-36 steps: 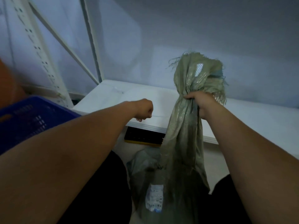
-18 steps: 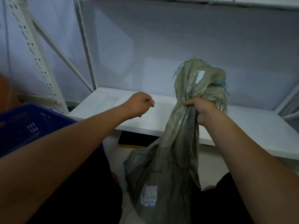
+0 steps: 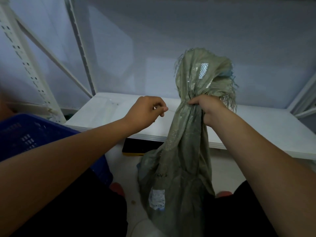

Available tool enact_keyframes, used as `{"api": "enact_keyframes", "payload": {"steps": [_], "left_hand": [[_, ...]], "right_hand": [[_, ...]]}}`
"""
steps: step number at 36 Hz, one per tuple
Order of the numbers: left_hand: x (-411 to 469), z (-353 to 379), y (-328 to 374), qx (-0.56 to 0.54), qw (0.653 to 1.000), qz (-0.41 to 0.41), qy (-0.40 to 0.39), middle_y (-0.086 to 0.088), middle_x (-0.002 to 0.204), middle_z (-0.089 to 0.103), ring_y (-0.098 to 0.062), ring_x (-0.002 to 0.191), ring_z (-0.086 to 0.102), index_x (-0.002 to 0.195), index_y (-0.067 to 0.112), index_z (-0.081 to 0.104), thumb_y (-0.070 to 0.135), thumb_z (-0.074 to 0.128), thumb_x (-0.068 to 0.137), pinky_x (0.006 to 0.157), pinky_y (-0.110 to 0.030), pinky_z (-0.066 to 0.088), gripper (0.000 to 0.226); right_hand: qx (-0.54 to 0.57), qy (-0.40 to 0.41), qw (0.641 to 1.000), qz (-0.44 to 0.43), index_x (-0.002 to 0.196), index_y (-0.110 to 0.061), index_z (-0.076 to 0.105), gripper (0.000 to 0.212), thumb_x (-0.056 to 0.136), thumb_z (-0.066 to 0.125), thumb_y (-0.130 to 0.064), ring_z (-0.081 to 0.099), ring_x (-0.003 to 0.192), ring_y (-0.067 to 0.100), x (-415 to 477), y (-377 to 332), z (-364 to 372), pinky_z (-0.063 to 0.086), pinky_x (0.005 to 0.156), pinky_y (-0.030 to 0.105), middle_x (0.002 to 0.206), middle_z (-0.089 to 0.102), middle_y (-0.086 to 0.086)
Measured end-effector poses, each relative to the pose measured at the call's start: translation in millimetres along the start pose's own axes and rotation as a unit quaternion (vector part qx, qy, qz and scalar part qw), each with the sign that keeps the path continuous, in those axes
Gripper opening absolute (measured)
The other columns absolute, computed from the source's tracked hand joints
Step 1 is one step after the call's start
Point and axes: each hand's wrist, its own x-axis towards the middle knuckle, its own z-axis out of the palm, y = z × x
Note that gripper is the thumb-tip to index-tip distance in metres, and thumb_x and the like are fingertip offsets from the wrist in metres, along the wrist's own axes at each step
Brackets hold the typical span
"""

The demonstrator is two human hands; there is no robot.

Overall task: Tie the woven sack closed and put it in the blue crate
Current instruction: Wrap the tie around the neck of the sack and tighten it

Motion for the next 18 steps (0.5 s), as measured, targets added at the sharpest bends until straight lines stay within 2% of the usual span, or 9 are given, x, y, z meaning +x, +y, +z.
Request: {"api": "enact_keyframes", "payload": {"steps": [3,6,9,12,16,18], "left_hand": [[0.9,3.8,1.6,0.033,0.999,-0.013,0.016,0.011,0.074,0.067,0.0,0.063,0.06,0.086,0.017,0.07,0.037,0.062,0.096,0.066,-0.03,0.053,0.023],[2.2,5.4,-1.8,0.103,0.994,-0.006,0.019,0.007,0.082,0.069,-0.011,0.078,0.062,0.09,0.018,0.072,0.042,0.056,0.099,0.075,-0.034,0.054,0.03],[3.3,2.4,-7.3,0.192,0.981,0.029,0.009,0.001,0.081,0.069,-0.02,0.076,0.062,0.089,0.015,0.071,0.044,0.049,0.102,0.071,-0.039,0.054,0.039],[2.7,1.8,-14.7,0.276,0.958,0.077,-0.031,-0.001,0.08,0.066,-0.022,0.074,0.06,0.087,0.013,0.066,0.045,0.046,0.103,0.065,-0.037,0.051,0.041],[-0.5,2.1,-26.7,0.314,0.939,0.095,-0.107,0.003,0.084,0.065,-0.018,0.073,0.059,0.09,0.016,0.064,0.046,0.05,0.101,0.066,-0.036,0.051,0.036],[-0.6,0.7,-29.7,0.33,0.93,0.1,-0.129,0.005,0.083,0.062,-0.017,0.071,0.056,0.088,0.016,0.063,0.047,0.053,0.099,0.067,-0.036,0.052,0.035]], "right_hand": [[0.002,-0.007,1.0,-0.007,0.128,-0.001,0.061,0.075,0.054,0.072,-0.001,0.074,0.089,0.036,0.5,0.2,5.1,0.062,0.066,0.051,0.109,0.072,0.021],[0.0,-0.005,1.0,-0.009,0.13,-0.003,0.059,0.081,0.05,0.073,-0.002,0.074,0.09,0.037,2.3,0.9,6.4,0.062,0.068,0.056,0.111,0.071,0.019],[0.0,0.004,1.0,-0.012,0.127,-0.002,0.059,0.08,0.049,0.072,-0.002,0.074,0.088,0.038,1.1,0.6,6.5,0.061,0.067,0.057,0.109,0.072,0.02],[0.001,0.003,1.0,-0.008,0.128,-0.002,0.059,0.081,0.048,0.072,-0.001,0.074,0.087,0.037,1.8,0.6,6.7,0.061,0.064,0.052,0.108,0.072,0.021],[0.0,0.004,1.0,-0.007,0.131,-0.003,0.056,0.082,0.05,0.072,0.0,0.074,0.088,0.038,-0.1,0.1,6.0,0.061,0.06,0.05,0.111,0.071,0.021],[-0.006,0.002,1.0,-0.009,0.13,-0.002,0.057,0.074,0.057,0.073,0.001,0.074,0.088,0.037,-1.8,-0.4,4.3,0.061,0.06,0.048,0.109,0.071,0.02]]}}
